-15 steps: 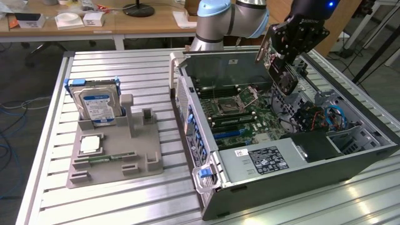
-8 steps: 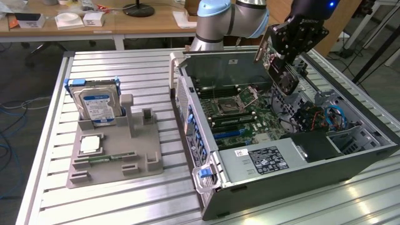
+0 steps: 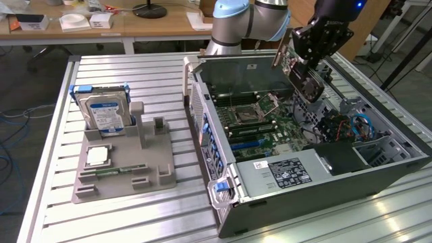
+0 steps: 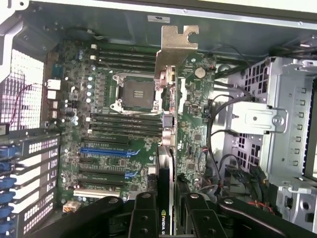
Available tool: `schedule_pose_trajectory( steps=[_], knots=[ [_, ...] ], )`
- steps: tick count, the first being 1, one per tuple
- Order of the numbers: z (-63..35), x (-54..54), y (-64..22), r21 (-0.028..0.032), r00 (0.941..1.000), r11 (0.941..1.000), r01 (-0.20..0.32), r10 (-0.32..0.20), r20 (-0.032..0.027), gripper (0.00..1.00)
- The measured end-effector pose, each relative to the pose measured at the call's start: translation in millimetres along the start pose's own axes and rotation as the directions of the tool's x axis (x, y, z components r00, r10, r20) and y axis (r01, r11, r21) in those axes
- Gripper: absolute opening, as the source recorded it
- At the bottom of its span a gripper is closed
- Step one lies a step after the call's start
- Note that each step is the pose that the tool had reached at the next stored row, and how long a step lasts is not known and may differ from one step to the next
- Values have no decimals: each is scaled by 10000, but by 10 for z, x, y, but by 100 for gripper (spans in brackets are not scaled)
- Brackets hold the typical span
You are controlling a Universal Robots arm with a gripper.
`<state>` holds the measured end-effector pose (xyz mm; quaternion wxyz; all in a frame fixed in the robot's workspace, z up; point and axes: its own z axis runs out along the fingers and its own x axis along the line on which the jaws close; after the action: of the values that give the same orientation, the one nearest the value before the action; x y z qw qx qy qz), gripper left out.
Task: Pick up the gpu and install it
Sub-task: 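Pick up the gpu and move the gpu toward the slot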
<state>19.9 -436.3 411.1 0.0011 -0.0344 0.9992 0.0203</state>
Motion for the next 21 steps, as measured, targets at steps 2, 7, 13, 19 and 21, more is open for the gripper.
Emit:
schedule_pose_trajectory(
  steps=[2,7,13,19,21],
  knots=[
    [0,0,0,-1,9998,9998,183,-183,-7,26],
    [2,0,0,-4,9980,9980,636,-636,-25,26],
    [3,0,0,-8,9929,9929,1192,-1192,-48,26],
    [5,0,0,-13,9844,9845,1756,-1756,-70,26],
    [6,0,0,-15,9809,9810,1942,-1942,-78,26]
  ],
)
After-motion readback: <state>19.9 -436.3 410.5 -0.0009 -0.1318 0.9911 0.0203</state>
